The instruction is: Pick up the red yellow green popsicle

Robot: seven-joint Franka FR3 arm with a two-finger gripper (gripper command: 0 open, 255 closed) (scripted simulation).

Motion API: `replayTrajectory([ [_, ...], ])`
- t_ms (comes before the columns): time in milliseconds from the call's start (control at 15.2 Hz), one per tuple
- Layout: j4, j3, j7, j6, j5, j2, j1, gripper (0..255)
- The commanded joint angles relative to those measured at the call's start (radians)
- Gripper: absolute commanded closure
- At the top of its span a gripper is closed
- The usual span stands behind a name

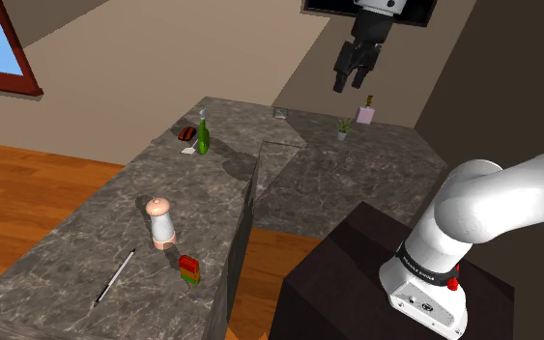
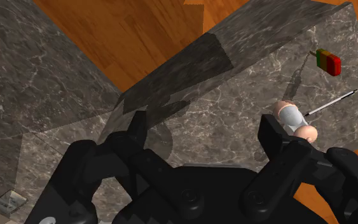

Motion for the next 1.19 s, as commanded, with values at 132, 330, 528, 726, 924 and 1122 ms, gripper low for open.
replayTrajectory([
  [132, -0.043, 0.028, 0.019, 0.052, 0.016, 0.009, 0.014, 0],
  [330, -0.101, 0.070, 0.046, 0.133, 0.040, 0.031, 0.035, 0],
  [528, -0.148, 0.114, 0.074, 0.216, 0.062, 0.065, 0.057, 0],
  [726, -0.186, 0.160, 0.102, 0.302, 0.083, 0.112, 0.078, 0],
  [924, -0.213, 0.207, 0.131, 0.389, 0.100, 0.171, 0.098, 0],
  [1122, -0.229, 0.255, 0.163, 0.478, 0.111, 0.241, 0.114, 0],
])
